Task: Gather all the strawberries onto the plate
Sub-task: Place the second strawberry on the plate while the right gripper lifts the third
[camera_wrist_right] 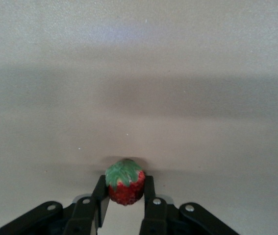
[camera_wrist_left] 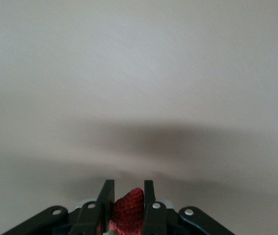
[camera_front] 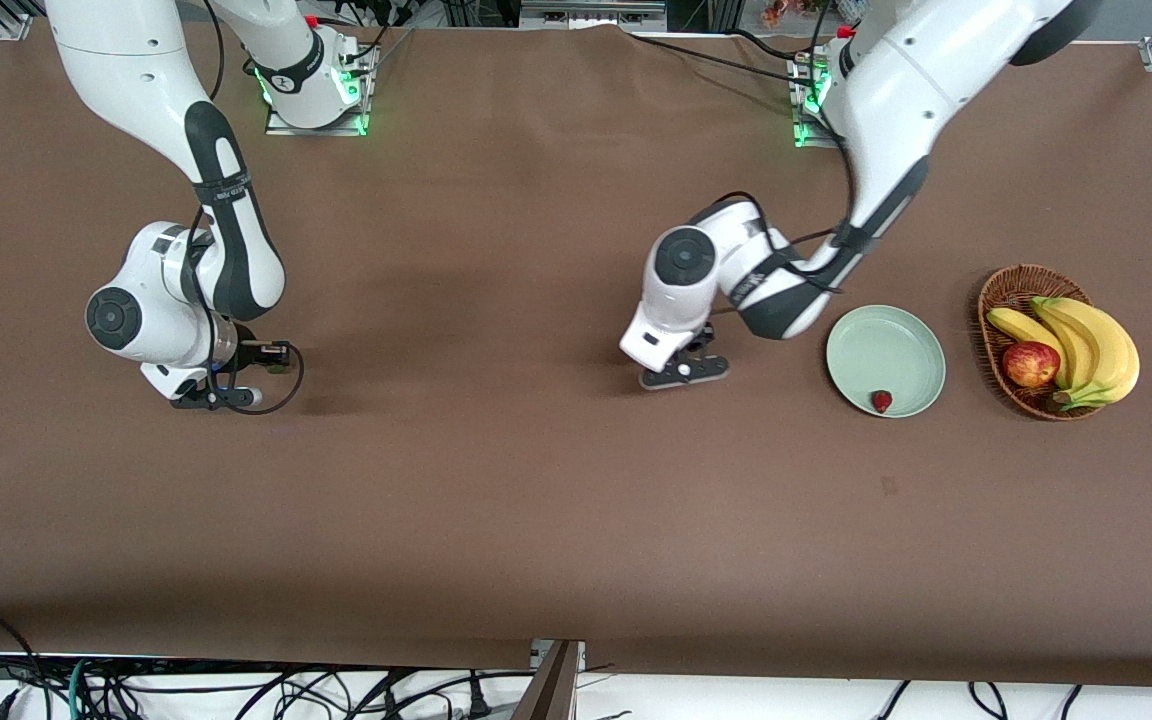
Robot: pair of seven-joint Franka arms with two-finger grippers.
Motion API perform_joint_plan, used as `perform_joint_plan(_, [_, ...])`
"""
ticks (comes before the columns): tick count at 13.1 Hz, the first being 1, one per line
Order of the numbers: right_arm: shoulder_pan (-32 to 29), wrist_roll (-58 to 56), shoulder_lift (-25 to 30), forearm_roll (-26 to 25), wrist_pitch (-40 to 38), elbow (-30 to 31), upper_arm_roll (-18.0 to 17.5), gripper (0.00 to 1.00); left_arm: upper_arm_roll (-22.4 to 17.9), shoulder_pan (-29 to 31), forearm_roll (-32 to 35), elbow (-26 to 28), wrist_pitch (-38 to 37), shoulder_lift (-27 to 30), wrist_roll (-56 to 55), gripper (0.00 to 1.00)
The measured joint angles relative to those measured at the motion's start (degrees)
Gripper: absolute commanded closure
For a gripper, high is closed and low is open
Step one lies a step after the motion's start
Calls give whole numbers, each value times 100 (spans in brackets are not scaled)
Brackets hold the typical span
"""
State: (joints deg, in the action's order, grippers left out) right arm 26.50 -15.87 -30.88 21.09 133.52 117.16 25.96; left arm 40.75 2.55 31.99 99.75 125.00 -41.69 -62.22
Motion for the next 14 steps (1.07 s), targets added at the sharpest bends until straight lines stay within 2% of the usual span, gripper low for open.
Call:
perform_joint_plan(2, [15, 24, 3, 42, -22, -101, -17, 88, 638, 1140, -19, 6, -582, 60, 772, 81])
perform_joint_plan(4, [56, 255, 17, 69, -315, -387, -37, 88, 916, 2049, -30, 83, -930, 74, 1571, 81])
perform_joint_plan(7, [277, 1074, 55, 80, -988, -1126, -57, 88, 964, 2963, -32, 310, -1024, 76, 2637, 80])
perform_joint_plan(10, [747, 2295, 8, 88, -1180, -1763, -118, 88, 962, 3602, -32, 473, -1050, 77, 3441, 80])
perform_joint_plan(12, [1106, 3350, -151, 99, -1181, -2124, -315, 88, 956, 3937, -32, 532, -1064, 77, 3873, 75])
perform_joint_plan(13, [1201, 3944, -266, 103, -1174, -2333, -545, 88, 951, 4074, -32, 558, -1066, 77, 4045, 73])
perform_joint_plan(14, [1237, 4535, -395, 105, -1144, -2546, -856, 87, 937, 4157, -32, 580, -1069, 76, 4153, 59])
